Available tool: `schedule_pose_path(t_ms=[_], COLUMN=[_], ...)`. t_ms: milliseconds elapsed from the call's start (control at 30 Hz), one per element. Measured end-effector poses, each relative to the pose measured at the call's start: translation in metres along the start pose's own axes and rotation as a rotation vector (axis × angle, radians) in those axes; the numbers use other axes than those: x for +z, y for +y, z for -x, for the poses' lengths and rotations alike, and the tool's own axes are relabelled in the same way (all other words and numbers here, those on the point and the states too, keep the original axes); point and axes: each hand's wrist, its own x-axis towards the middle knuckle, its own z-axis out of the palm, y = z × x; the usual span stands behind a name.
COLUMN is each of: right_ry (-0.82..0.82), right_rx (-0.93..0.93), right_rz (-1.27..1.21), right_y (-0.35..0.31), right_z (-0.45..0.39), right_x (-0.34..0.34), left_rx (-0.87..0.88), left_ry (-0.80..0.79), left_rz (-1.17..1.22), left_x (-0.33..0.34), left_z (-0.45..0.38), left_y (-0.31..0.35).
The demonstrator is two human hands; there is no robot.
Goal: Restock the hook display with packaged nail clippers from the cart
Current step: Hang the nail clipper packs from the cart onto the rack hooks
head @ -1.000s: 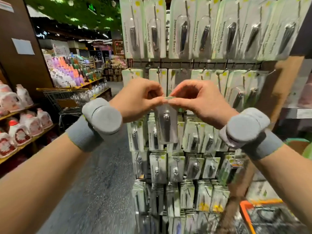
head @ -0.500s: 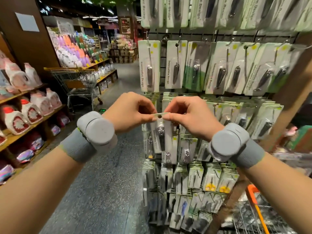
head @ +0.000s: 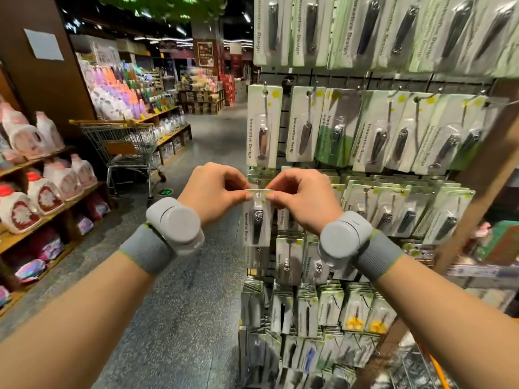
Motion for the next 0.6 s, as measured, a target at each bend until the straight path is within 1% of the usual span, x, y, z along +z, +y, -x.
schedule_pose_path(t_ms=[233, 433, 600], right_ry=[0.051, 0.037, 0.013], right_rx=[0.026, 0.029, 0.049], right_rz=[0.089, 0.228, 0.302], right_y=[0.0, 0.0, 0.001], right_z=[-0.019, -0.028, -0.032], right_x=[0.004, 0.006, 0.009], left_rx=[-0.054, -0.097, -0.111], left_ry=[0.053, 0.084, 0.06], left_rz=[-0.059, -0.1, -0.114], left_x=[0.005, 0.012, 0.015], left_z=[-0.019, -0.029, -0.032], left_y=[-0.002, -0.006, -0.011])
